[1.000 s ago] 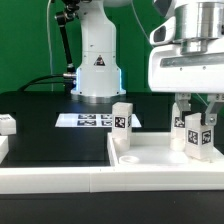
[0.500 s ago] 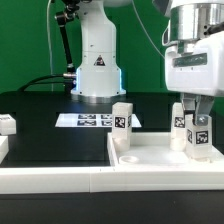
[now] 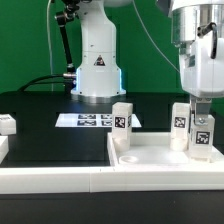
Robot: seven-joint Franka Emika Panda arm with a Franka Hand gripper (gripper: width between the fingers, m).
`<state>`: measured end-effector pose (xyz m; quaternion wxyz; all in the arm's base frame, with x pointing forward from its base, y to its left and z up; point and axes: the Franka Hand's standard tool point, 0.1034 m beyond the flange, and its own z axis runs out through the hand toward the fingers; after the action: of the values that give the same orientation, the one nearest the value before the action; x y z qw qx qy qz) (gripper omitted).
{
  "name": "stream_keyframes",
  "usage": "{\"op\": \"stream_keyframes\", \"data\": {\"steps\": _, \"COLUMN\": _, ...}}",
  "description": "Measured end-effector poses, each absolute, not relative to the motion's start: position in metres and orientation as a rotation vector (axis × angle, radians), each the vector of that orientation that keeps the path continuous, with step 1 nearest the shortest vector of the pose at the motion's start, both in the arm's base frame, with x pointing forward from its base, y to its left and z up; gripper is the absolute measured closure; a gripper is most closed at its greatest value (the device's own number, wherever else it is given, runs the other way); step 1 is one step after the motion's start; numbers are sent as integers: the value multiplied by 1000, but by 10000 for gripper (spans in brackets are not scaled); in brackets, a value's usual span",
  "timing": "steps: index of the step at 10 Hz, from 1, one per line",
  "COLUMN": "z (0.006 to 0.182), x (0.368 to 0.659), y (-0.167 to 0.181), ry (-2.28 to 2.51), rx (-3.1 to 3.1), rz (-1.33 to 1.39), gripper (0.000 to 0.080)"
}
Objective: Assemble square table
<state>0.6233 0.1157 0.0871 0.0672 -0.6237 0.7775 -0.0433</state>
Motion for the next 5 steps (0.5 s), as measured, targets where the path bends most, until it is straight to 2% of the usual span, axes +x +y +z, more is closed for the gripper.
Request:
{"op": "stream_keyframes", "data": {"steps": 1, "z": 87, "x": 623, "y": 116, "ry": 2324, "rx": -1905, "rz": -134, "gripper": 506}}
{"op": "stream_keyframes", "data": {"steps": 2, "z": 87, "x": 623, "y": 116, "ry": 2288, "rx": -1951, "rz": -138, "gripper": 335}}
{"op": "stream_keyframes", "data": {"steps": 3, "z": 87, "x": 624, "y": 115, "ry": 2261, "rx": -1984, "rz": -140, "gripper": 335}}
{"op": "stream_keyframes", "data": {"steps": 4, "z": 87, "x": 624, "y": 116, "ry": 2181, "rx": -2080, "rz": -149, "gripper": 187}}
{"op": "stream_keyframes", "data": {"steps": 5, "z": 88, "x": 625, "y": 117, "ry": 2053, "rx": -2211, "rz": -162, "gripper": 158}}
